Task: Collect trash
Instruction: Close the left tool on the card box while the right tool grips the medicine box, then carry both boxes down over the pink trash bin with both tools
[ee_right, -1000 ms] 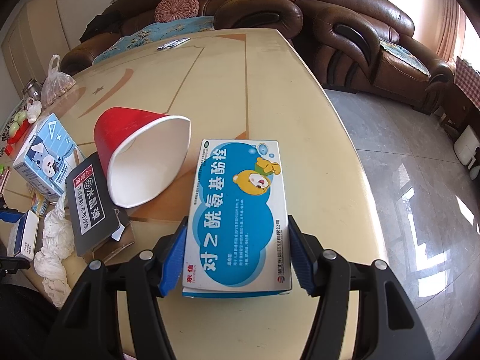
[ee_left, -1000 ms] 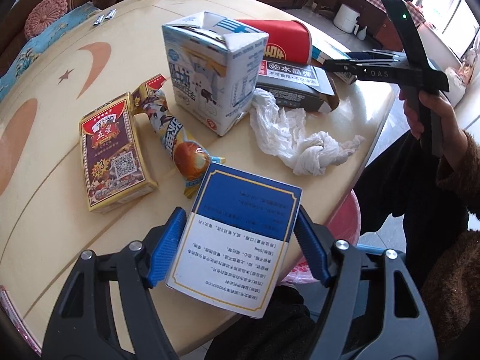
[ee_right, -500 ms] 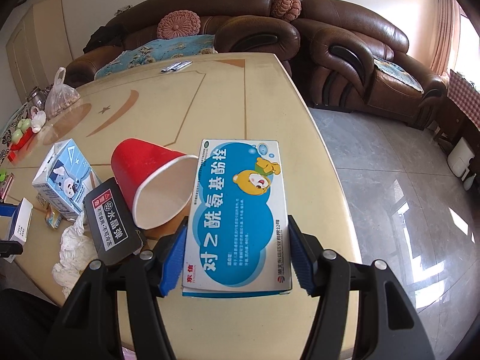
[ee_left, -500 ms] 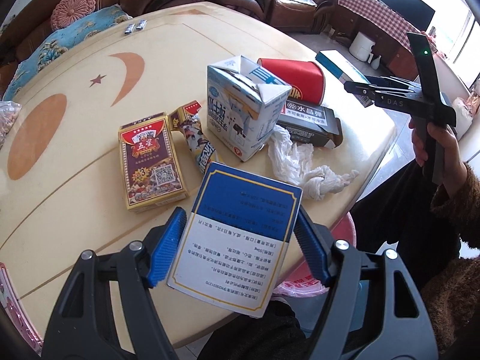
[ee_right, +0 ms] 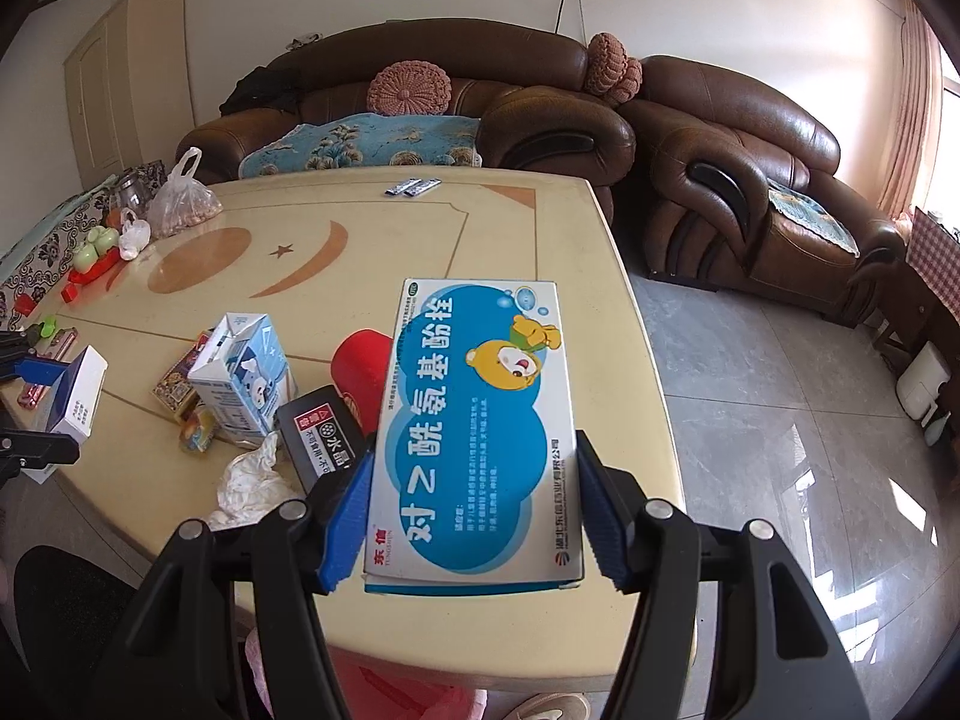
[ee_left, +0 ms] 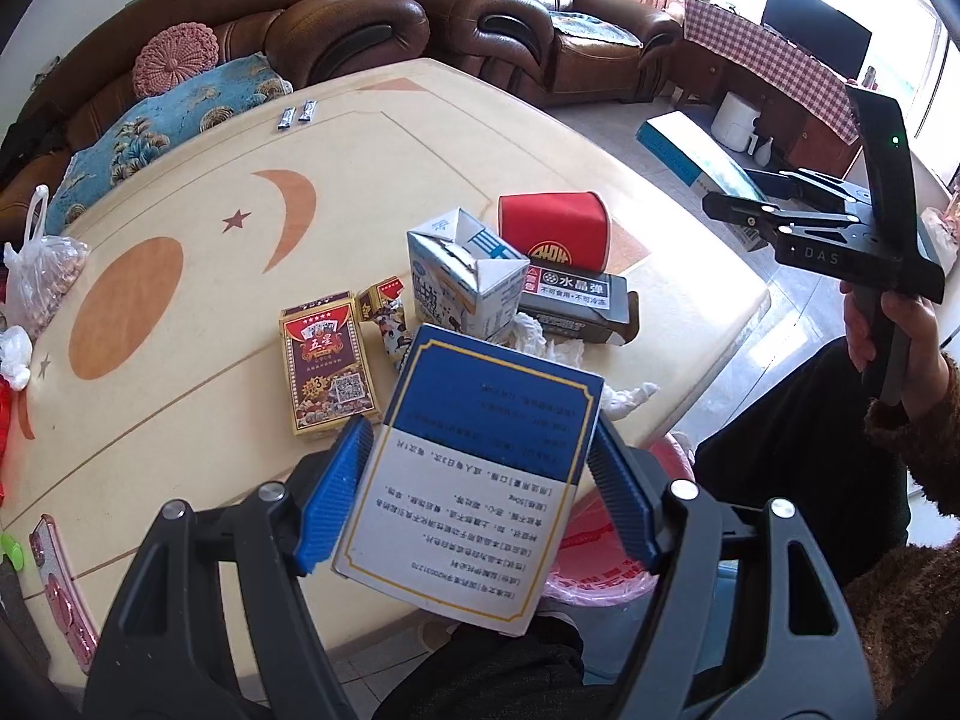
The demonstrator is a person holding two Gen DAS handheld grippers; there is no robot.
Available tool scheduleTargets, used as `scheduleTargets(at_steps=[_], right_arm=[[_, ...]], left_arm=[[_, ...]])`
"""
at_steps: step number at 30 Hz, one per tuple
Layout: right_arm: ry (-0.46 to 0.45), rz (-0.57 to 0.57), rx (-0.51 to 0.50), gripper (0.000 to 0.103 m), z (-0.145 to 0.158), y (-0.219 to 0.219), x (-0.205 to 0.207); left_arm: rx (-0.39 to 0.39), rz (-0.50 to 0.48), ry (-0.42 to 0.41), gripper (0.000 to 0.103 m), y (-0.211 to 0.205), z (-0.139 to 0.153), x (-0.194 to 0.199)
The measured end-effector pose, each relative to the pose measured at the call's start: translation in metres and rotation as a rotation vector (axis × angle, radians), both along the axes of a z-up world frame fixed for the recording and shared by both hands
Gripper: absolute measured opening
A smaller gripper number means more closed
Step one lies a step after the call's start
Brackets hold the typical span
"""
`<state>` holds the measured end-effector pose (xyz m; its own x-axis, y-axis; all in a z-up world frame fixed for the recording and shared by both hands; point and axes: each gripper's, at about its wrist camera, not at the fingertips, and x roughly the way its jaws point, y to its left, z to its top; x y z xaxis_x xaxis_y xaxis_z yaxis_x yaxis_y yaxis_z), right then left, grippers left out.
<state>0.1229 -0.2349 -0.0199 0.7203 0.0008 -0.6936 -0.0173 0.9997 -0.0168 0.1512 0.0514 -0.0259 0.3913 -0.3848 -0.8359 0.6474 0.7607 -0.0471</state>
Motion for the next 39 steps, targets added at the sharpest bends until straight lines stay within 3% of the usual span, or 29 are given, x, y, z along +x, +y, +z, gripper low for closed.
scheduleTargets(at_steps=[7,15,22,39], right_arm=[[-0.028,0.069,-0.008,0.06,0.02,0.019,-0.04],[-0.024,0.125,-0.024,0.06,0.022,0.039,-0.084],[0.01,0.154,-0.017,0.06,0.008,0.055,-0.118],[0.133,0.161,-0.028,0.06,-0.044,0.059,-0.153]], left_arm=[[-0.016,0.044,-0.025,0.071,-0.018,0.008,-0.03],[-0.036,0.067,-0.031,0.071,-0.034,-0.002,-0.066],[-0.051,0.073,-0.015,0.071,-0.044,-0.017,-0.09],[-0.077,0.088,0.07,0.071,-0.057,-0.067,-0.125]])
